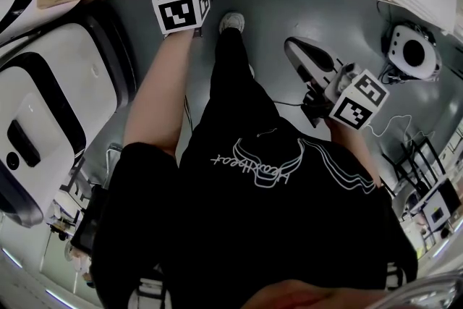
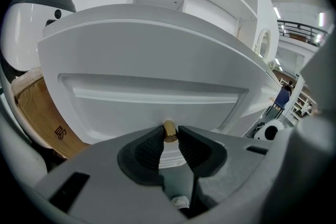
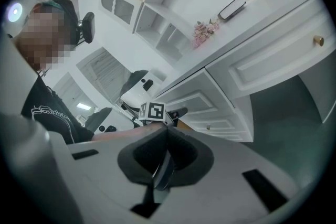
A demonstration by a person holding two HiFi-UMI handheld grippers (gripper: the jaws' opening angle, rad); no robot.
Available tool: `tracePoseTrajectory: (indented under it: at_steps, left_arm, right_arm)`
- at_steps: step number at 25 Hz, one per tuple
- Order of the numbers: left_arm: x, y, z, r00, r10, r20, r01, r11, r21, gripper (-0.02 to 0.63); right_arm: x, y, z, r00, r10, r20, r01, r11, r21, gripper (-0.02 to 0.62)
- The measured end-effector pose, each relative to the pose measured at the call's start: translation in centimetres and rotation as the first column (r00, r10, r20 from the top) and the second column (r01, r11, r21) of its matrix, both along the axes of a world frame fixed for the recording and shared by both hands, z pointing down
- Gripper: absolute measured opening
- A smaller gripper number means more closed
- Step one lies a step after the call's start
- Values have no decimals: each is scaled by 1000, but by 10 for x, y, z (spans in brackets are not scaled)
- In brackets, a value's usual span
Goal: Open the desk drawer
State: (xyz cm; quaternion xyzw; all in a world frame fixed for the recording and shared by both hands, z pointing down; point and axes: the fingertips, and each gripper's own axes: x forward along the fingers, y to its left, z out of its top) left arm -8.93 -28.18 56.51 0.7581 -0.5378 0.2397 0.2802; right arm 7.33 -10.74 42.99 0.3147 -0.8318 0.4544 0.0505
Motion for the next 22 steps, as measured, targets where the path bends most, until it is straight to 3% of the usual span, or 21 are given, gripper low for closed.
tracePoseTrajectory:
  at_steps: [22]
  left_arm:
    - [-5,49,1,1000,-15,4,15,1000,26,91]
  right_arm:
    - [-5,43,0,999,-30,-13,31,999,17,5]
